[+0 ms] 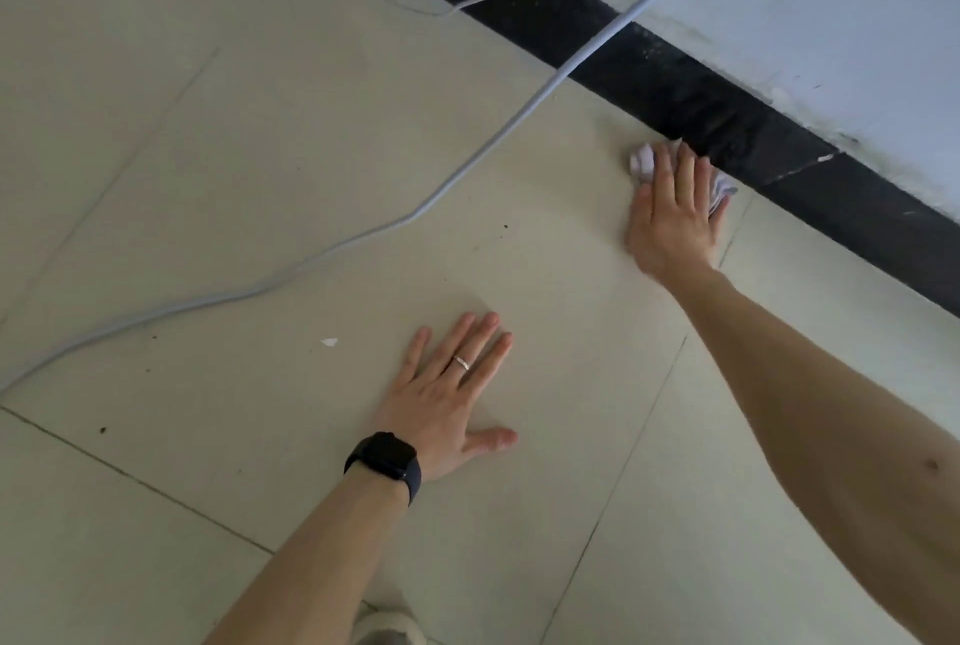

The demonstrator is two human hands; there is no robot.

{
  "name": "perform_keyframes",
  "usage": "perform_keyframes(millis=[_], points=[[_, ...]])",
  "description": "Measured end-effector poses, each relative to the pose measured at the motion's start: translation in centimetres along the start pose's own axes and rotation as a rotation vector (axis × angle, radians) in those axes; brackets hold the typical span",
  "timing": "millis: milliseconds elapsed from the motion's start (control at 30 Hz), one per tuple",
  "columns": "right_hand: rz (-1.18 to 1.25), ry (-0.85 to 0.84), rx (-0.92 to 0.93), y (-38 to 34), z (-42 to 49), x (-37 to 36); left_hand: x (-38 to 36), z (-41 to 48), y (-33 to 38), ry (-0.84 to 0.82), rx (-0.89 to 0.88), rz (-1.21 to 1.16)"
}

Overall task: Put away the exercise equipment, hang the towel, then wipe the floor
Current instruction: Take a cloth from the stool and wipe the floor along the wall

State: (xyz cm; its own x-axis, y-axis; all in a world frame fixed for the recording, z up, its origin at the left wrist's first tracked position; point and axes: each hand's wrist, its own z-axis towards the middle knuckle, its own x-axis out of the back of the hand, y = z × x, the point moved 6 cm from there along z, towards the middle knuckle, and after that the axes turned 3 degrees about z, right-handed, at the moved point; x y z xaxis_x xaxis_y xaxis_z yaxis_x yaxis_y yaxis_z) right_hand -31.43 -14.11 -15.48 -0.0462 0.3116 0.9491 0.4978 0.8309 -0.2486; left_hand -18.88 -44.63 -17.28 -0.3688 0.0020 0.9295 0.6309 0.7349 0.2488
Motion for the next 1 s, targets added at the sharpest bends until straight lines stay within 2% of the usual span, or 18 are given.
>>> perform_keyframes(millis=[67, 100, 200, 267, 300, 333, 433, 467, 500, 600, 667, 700, 767, 833, 867, 900, 933, 1000], points=[[0.063, -0.022, -0.038, -3.0, -1.6, -1.0, 0.1, -0.1, 0.0, -0.008, 0.004, 0.002], [0.028, -0.077, 0.069, -5.1, -3.0, -1.9, 0.1, -0.2, 0.0, -0.009, 0.011, 0.006], [-0.153, -0.223, 0.702, -10.7, -8.5, -4.6, 0.1, -0.1, 0.0, -0.011, 0.005, 0.000], [-0.261, -0.287, 1.004, -11.2, -9.0, -4.8, 0.0, 0.0, -0.1, -0.009, 0.009, 0.011], [-0.296, -0.291, 1.022, -10.6, -7.7, -4.5, 0.0, 0.0, 0.0, -0.015, 0.011, 0.007], [-0.307, -0.292, 0.937, -9.9, -5.8, -4.1, 0.0, 0.0, 0.0, -0.024, 0.011, 0.003], [-0.084, -0.186, 0.267, -7.0, -2.6, -2.0, -0.1, 0.0, -0.1, -0.054, 0.008, 0.004], [-0.047, -0.165, 0.174, -7.4, -4.3, -2.2, 0.1, -0.1, -0.1, -0.069, 0.014, 0.006], [-0.064, -0.166, 0.225, -8.3, -6.9, -3.0, 0.2, 0.0, -0.1, -0.088, 0.014, 0.006], [-0.116, -0.296, 0.747, -10.9, -15.6, -5.4, 0.7, -0.2, 0.3, -0.114, 0.002, -0.006], [-0.166, -0.313, 0.883, -10.0, -15.3, -4.7, 1.2, -1.9, 0.1, -0.031, 0.004, 0.004], [-0.186, -0.284, 0.834, -9.2, -13.5, -4.3, 1.4, -3.1, -0.4, 0.025, 0.027, -0.008], [-0.170, -0.254, 0.533, -7.6, -10.0, -3.2, 1.4, -6.0, -2.5, 0.094, 0.144, -0.028], [-0.023, -0.210, 0.220, -7.3, -9.7, -3.4, 1.4, -8.9, -4.4, 0.109, 0.259, -0.026], [0.028, -0.169, 0.174, -8.2, -11.3, -4.0, 1.4, -9.8, -4.9, 0.094, 0.271, -0.006], [0.024, -0.114, 0.215, -9.4, -13.8, -4.8, 1.2, -10.3, -5.2, 0.065, 0.272, 0.002], [-0.005, -0.087, 0.332, -10.4, -17.3, -5.9, 0.9, -10.7, -5.4, 0.039, 0.275, -0.005], [-0.054, -0.130, 0.648, -11.8, -25.6, -8.3, 0.9, -11.2, -5.5, 0.042, 0.288, -0.038]])
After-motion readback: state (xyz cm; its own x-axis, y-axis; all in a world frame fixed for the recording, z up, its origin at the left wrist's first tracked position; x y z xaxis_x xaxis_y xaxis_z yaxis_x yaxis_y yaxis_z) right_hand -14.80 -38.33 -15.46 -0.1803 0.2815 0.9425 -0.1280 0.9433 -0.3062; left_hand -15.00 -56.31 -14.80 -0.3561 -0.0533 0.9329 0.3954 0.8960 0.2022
